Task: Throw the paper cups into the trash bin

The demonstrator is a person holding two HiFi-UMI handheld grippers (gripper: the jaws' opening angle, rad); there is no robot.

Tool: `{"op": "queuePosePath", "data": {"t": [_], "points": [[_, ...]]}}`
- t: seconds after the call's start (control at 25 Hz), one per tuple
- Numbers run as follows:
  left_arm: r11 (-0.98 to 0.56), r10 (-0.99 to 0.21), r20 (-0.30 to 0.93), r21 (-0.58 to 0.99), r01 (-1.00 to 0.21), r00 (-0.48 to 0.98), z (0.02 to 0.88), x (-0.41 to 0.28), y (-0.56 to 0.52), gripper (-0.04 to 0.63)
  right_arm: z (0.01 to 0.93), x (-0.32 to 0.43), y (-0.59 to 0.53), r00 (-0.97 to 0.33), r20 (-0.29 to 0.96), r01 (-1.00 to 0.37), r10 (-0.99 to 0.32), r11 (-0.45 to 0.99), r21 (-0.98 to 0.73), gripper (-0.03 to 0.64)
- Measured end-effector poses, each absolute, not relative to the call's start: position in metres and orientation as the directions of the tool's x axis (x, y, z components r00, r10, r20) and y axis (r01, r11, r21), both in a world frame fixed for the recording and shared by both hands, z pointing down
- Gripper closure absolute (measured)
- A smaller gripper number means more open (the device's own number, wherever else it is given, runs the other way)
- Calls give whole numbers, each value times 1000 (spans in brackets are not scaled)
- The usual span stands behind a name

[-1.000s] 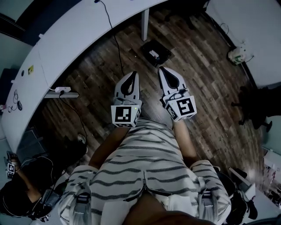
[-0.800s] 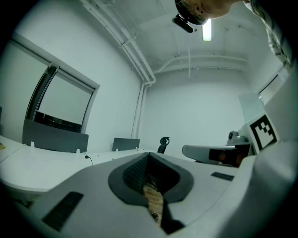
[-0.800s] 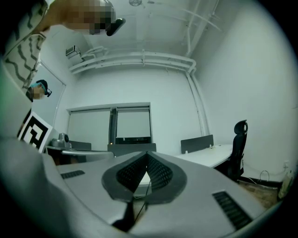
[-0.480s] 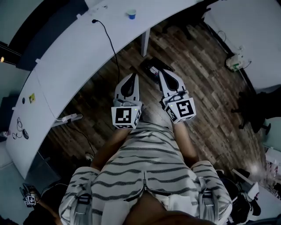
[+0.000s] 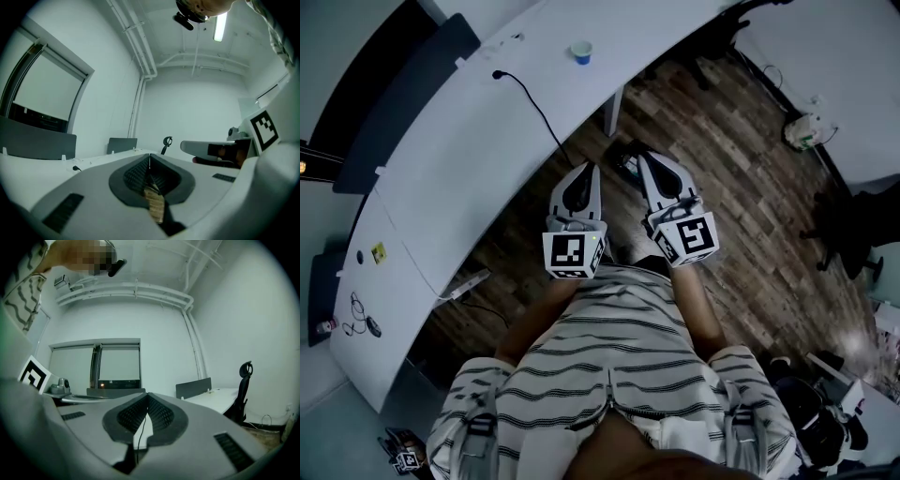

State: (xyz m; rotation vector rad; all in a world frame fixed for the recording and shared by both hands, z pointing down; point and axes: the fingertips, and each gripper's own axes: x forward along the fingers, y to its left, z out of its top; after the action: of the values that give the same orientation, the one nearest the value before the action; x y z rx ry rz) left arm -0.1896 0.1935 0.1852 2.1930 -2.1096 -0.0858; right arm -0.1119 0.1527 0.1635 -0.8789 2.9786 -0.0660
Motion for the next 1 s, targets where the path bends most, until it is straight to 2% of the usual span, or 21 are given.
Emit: {"op": "queuePosePath", "data": {"t": [0.32,1.0], "points": [[-53,-995,74,152,-987,65,200,-188,145,571,169,-111,114,-834,-10,-550,-552,832,-71,600],[32,-996,89,99,-995,-23,202,-183,45,571,178,-107,11,-865,-12,-499,-501,864,-70,600]]}}
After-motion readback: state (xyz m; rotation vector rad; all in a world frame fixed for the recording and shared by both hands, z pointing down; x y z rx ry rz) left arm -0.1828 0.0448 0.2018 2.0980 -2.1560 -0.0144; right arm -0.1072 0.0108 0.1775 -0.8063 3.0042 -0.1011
